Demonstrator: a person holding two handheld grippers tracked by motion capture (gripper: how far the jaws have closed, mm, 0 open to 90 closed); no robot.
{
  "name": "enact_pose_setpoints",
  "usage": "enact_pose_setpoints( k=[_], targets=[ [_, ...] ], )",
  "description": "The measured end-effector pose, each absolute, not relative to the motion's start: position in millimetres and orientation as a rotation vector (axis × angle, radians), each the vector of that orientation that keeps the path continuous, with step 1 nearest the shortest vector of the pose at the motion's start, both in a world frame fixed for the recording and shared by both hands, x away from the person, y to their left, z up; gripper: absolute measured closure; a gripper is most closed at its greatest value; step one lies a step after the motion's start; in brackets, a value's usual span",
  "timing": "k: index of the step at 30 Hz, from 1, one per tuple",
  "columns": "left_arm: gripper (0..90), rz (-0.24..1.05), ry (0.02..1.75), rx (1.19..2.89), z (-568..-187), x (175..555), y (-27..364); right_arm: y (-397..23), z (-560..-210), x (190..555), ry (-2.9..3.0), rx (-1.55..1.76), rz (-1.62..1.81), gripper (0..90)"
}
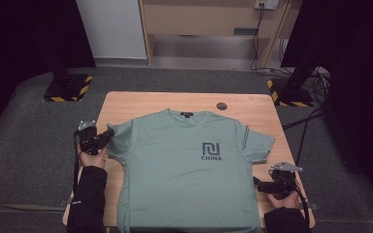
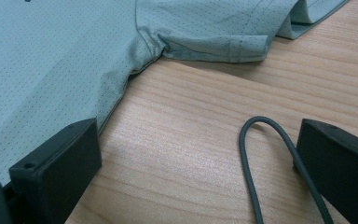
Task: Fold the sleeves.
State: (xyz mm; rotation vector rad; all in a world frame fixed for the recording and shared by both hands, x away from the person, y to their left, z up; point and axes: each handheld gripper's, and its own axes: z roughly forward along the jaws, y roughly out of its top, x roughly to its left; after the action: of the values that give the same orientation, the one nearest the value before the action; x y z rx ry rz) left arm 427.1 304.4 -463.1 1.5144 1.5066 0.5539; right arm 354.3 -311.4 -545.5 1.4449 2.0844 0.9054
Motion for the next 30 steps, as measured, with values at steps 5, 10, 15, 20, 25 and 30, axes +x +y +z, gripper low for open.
enact_pose_setpoints(
  k=[5, 10, 15, 20, 25, 30],
  targets=[
    [85.0, 0.534, 1.455, 1.552, -457.8, 428.6, 282.3, -311.3, -545.4, 354.3, 2.084, 1.447, 0.906, 0.9],
    [84.9, 0.528, 1.413, 1.611, -455.8, 430.6, 256.0, -311.4, -545.4, 354.3, 2.084, 1.445, 0.906, 0.8],
    [84.6, 0.505, 1.376, 1.711, -463.5, 437.2, 221.6, -311.3, -545.4, 354.2, 2.084, 1.447, 0.906, 0.9],
    [80.8, 0.474, 1.343, 1.783, -471.0, 442.8, 201.1, -311.3, -545.4, 354.3, 2.085, 1.446, 0.906, 0.9],
    [73.5, 0.357, 1.3, 1.774, -474.0, 444.0, 196.6, -311.3, -545.5, 354.1, 2.084, 1.446, 0.906, 0.9],
    [65.8, 0.355, 1.309, 1.754, -472.5, 442.0, 208.6, -311.3, -545.4, 354.1, 2.084, 1.446, 0.906, 0.9]
  ],
)
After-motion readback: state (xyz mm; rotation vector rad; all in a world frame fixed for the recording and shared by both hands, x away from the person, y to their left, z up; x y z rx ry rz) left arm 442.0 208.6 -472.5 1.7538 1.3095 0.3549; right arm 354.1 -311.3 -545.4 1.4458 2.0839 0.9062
